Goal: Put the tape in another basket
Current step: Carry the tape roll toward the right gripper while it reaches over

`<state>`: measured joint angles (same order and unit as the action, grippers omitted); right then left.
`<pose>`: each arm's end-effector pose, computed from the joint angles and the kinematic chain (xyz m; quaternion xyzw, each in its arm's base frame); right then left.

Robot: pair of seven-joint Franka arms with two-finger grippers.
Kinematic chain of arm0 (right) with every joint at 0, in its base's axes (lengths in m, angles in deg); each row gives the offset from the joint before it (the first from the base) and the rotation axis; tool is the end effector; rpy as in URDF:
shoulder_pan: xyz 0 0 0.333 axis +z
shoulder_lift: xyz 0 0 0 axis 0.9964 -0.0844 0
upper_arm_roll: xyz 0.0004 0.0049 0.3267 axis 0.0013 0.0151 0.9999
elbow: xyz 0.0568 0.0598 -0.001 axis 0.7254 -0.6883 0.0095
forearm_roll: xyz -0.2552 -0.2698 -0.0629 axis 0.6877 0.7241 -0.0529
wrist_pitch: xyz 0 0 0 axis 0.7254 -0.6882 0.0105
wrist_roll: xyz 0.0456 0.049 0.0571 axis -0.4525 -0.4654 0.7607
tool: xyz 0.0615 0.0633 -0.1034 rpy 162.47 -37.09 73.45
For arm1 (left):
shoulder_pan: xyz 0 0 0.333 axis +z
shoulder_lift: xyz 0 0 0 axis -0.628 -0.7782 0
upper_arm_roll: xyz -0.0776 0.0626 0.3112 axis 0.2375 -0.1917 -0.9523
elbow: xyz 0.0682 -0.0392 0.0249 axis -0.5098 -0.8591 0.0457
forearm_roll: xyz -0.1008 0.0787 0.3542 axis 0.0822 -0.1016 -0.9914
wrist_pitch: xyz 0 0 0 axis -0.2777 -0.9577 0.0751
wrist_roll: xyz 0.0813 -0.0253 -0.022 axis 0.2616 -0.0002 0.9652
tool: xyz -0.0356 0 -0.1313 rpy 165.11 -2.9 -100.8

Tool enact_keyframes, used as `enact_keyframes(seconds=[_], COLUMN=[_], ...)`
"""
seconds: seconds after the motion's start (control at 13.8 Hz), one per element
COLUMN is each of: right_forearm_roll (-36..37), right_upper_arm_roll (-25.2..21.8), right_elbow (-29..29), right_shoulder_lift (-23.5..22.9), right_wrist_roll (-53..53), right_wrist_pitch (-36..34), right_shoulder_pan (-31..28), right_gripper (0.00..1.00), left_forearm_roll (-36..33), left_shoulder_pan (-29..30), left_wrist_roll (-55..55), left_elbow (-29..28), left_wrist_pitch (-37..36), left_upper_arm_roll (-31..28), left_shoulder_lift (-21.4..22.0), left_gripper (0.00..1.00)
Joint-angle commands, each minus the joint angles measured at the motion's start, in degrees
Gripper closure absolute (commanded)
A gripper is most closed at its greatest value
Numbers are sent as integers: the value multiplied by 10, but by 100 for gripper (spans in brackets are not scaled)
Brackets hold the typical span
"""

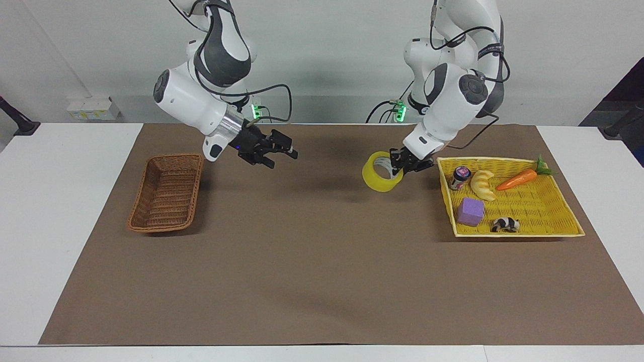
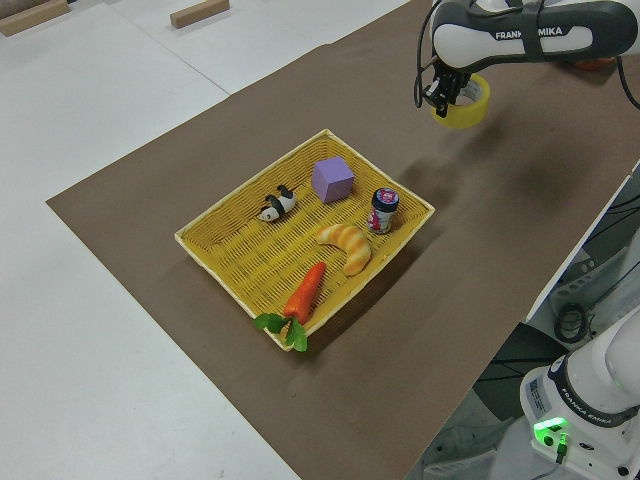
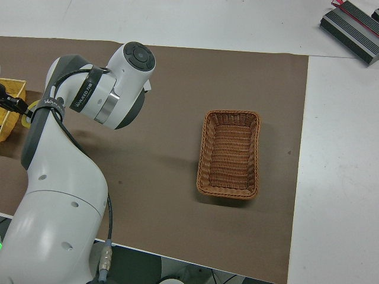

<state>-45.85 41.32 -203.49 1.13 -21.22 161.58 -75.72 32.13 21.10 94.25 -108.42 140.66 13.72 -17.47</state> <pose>0.5211 0.1748 0.4626 -0.9331 0.0723 0.0423 0.3498 0.4846 -0.2289 0.4253 0.9903 -0.0386 -0.0266 0.1304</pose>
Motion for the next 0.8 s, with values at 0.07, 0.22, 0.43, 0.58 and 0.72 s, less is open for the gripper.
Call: enact_keyframes(seconds=[0.07,0.22,0.43,0.58,0.72], right_forearm_roll=[-15,-16,-22,-33,-34], right_upper_arm_roll=[-1,-1,0,0,0], right_elbow=[-26,-28,-39,-40,-51], right_shoulder_lift=[9,5,4,3,-5], right_wrist_roll=[10,-8,42,53,65], right_wrist_pitch=[9,16,43,64,86], right_shoulder_pan=[4,27,32,53,69], right_gripper=[0,0,0,0,0], left_forearm_roll=[12,12,13,14,14], left_shoulder_pan=[-65,-90,-111,-122,-146], left_wrist_roll=[101,144,195,221,254], left_elbow=[-8,5,33,37,36], left_wrist_pitch=[83,101,111,120,149], left_upper_arm_roll=[-11,-11,-10,-9,-9], left_shoulder_lift=[5,-9,-30,-32,-35], left_gripper=[100,100,100,100,100])
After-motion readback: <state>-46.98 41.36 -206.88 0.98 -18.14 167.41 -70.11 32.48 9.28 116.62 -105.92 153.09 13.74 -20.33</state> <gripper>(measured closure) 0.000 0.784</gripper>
